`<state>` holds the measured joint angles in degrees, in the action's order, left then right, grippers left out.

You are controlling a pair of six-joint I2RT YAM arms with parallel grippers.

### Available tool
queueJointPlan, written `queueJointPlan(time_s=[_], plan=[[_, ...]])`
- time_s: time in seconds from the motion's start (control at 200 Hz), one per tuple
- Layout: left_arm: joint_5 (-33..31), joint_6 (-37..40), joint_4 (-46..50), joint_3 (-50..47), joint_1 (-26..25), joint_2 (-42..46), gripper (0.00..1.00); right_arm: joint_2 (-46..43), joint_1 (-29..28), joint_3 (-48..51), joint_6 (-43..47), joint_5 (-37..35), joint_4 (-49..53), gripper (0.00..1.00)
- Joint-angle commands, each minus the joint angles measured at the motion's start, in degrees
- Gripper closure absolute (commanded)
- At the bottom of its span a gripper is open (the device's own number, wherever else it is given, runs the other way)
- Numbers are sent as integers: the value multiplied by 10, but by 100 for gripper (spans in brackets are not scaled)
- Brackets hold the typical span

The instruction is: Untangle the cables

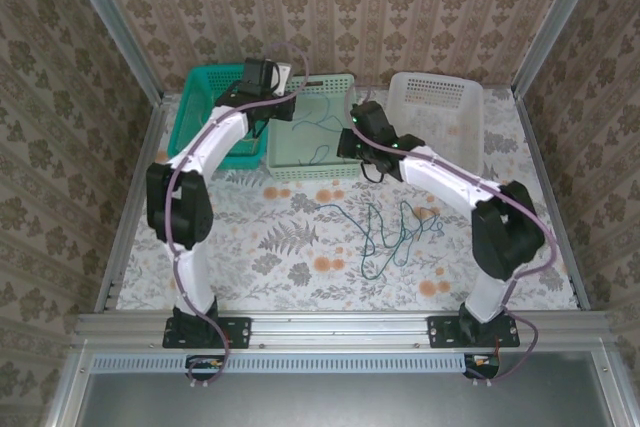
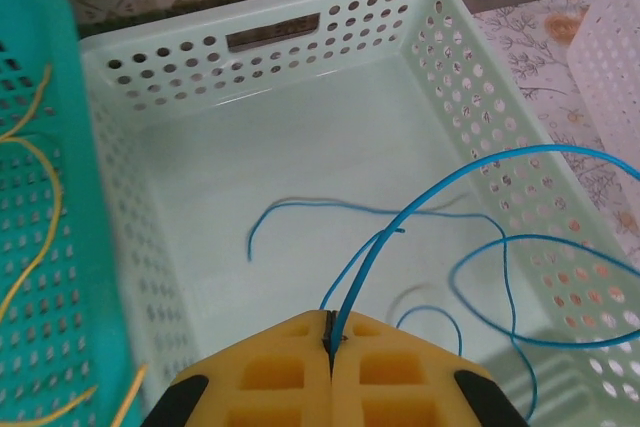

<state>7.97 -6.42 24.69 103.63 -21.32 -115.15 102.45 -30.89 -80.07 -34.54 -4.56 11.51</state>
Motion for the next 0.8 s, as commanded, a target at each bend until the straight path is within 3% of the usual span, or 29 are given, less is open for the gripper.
queueJointPlan(time_s=[0.0, 0.08, 0.155, 0.23, 0.3, 0.46, 0.55, 0.59, 0.705, 0.795], plan=[[15, -4, 28, 53, 2, -35, 84, 43, 3, -50, -28, -21, -17, 100], [-5, -9, 43, 81, 2, -61, 74, 69, 3, -68, -37, -36, -10, 100], [-30, -14, 64, 105, 2, -78, 43, 91, 3, -78, -38, -48, -7, 100], [-35, -14, 78, 115, 0, -81, 28, 118, 4, -98, -28, -54, 10, 100], [-52, -4, 73, 96, -11, -59, 1, 143, 4, -118, -17, -50, 27, 98], [-76, 13, 31, 7, -33, 24, 0, 153, 3, -115, -5, -29, 31, 71], [-70, -1, 5, -56, -33, 75, 0, 128, 3, -90, 10, -26, 18, 36], [-69, -8, -6, -80, -33, 97, 0, 109, 2, -77, 22, -22, 3, 26], [-67, -26, -39, -153, -38, 159, 0, 58, 2, -57, 64, 23, -5, 10], [-75, -28, -64, -210, -44, 209, 0, 29, 1, -71, 103, 46, 51, 0]])
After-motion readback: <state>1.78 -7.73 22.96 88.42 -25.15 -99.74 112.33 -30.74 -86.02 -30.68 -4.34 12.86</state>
